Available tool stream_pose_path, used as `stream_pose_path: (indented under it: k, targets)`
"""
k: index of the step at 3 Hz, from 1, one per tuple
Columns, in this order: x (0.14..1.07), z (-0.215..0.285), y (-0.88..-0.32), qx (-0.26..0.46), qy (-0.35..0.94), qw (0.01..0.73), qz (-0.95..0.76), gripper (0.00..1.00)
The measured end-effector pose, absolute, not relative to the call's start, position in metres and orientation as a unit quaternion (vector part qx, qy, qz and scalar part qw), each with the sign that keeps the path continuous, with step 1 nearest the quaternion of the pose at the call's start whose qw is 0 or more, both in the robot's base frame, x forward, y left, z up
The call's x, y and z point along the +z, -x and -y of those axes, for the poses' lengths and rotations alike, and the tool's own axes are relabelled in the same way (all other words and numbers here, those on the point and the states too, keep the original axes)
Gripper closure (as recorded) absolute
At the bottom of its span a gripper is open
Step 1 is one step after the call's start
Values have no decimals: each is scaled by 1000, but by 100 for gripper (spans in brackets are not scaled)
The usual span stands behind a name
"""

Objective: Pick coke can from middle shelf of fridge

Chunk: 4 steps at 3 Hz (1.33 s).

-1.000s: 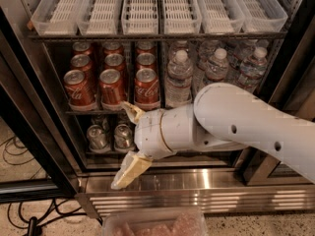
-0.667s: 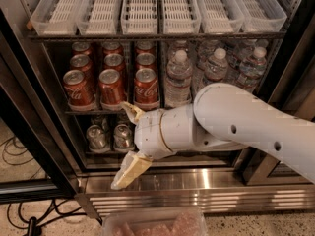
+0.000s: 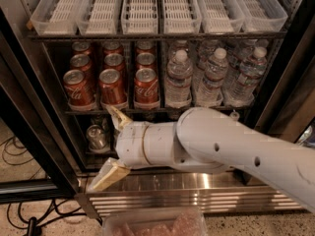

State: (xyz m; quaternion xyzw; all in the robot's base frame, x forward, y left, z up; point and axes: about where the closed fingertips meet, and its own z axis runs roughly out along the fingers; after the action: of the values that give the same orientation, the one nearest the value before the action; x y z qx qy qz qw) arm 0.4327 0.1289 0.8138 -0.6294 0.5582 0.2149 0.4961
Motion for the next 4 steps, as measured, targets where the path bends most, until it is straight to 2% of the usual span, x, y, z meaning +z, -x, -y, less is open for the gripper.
stream_pose_path:
  k: [2, 4]
  targets:
    - [809, -175, -434, 201, 559, 554, -584, 0]
    - [815, -181, -455, 156, 478, 603, -620, 0]
